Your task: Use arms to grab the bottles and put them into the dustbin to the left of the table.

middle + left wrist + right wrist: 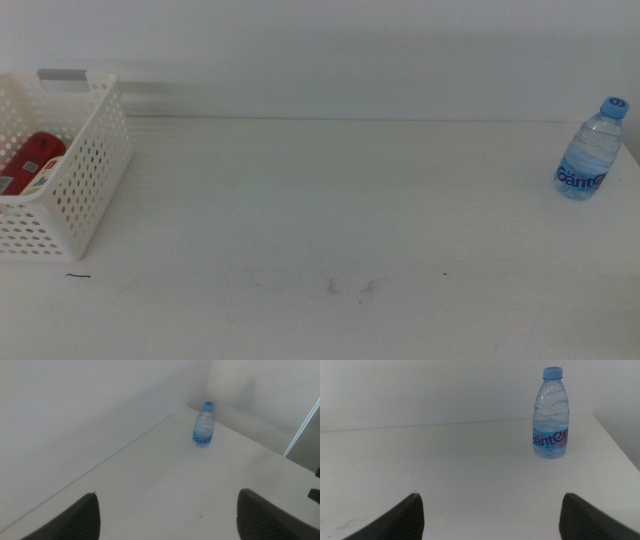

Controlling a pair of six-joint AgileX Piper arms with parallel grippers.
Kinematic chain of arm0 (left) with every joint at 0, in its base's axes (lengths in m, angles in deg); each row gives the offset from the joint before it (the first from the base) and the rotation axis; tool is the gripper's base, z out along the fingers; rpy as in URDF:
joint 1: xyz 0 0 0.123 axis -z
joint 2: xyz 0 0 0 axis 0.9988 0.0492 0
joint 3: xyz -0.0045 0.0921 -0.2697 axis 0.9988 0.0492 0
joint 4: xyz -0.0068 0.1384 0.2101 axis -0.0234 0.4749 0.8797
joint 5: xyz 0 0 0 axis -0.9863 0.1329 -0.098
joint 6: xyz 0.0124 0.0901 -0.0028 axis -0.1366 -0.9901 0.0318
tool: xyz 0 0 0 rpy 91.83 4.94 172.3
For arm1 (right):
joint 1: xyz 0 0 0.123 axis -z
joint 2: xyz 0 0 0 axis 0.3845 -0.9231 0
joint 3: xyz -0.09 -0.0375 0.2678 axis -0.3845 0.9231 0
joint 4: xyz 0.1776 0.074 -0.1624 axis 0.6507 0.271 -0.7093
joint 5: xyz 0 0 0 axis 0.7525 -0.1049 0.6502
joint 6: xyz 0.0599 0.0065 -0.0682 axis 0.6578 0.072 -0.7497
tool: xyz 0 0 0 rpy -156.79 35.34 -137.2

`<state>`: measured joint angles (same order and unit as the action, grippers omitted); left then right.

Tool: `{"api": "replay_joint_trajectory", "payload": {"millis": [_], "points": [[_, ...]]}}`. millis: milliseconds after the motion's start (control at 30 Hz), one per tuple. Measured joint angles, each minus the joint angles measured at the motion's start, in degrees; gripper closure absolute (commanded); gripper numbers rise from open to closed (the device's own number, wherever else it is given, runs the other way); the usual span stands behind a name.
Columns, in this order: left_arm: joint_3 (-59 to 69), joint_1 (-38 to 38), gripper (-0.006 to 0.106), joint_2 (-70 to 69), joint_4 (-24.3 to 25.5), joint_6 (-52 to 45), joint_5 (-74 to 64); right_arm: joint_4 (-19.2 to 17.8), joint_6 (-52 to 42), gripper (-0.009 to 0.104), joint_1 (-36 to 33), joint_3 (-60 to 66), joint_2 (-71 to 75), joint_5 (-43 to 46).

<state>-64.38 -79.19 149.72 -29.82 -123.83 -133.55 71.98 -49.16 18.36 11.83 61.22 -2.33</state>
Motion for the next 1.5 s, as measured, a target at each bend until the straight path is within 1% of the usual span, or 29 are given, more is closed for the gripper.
{"api": "replay_joint_trajectory", "payload": {"millis": [267, 400, 467, 633, 767, 867, 933, 967, 1033, 1100, 1167, 1200, 1267, 1367, 1433, 1500], "points": [[-0.36, 0.0, 0.007, 0.0, 0.69, 0.0, -0.24, -0.11, -0.16, 0.016, 0.0, 0.0, 0.0, 0.0], [-0.36, 0.0, 0.007, 0.0, 0.69, 0.0, -0.38, -4.09, -4.49, 0.016, 0.0, 0.0, -0.34, 0.0], [-0.36, 0.0, 0.007, 0.0, 0.83, 0.0, -0.38, -4.7, -6.54, 0.016, 0.0, -0.55, -2.27, -0.65], [-0.36, 0.0, 0.007, 0.13, 1.11, 0.0, -0.51, -5.01, -7.61, 0.016, 0.0, -9.64, -15.37, -1.55], [-0.36, 0.0, 0.007, 0.13, 1.2, 0.0, -0.51, -5.21, -7.74, 0.016, 0.0, -16.21, -31.07, 2.94], [-0.36, 0.0, 0.007, 0.17, 1.2, 0.0, -0.51, -5.34, -7.74, 0.016, 0.0, -18.07, -41.85, 9.97], [-0.36, 0.0, 0.007, 0.17, 1.2, 0.0, -0.51, -6.04, -8.47, 0.016, 0.0, -18.15, -49.43, 18.46], [-0.36, 0.0, 0.007, 0.17, 1.2, 0.0, -0.51, -6.04, -8.74, 0.016, 0.0, -18.15, -52.55, 24.13], [-0.36, 0.0, 0.007, 0.17, 1.2, 0.0, -0.51, -3.99, -8.6, 0.016, 0.0, -18.41, -60.35, 36.21], [-0.36, 0.0, 0.007, 0.17, 1.2, 0.0, -0.51, 0.28, -9.15, 0.016, 0.0, -18.51, -67.79, 46.61], [-0.36, 0.0, 0.007, 0.17, 1.2, 0.0, -0.51, 4.17, -12.74, 0.016, 0.0, -18.51, -74.02, 53.33], [-0.36, 0.0, 0.007, 0.17, 1.2, 0.0, -0.51, 5.54, -14.29, 0.016, 0.0, -18.51, -77.36, 56.23], [-0.36, 0.0, 0.007, 0.17, 1.2, 0.0, -0.51, 7.24, -15.58, 0.016, 0.0, -18.55, -83.77, 61.25], [-0.36, 0.0, 0.007, 0.17, 1.2, 0.0, -0.25, 8.12, -15.66, 0.016, 0.0, -18.64, -91.54, 70.42], [-0.36, 0.0, 0.007, 0.17, 1.2, 0.0, 0.04, 9.06, -14.76, 0.016, 0.0, -18.67, -95.69, 75.58], [-0.36, 0.0, 0.007, 0.17, 1.2, 0.0, 0.02, 10.81, -13.9, 0.016, 0.0, -18.76, -99.37, 79.95]]}}
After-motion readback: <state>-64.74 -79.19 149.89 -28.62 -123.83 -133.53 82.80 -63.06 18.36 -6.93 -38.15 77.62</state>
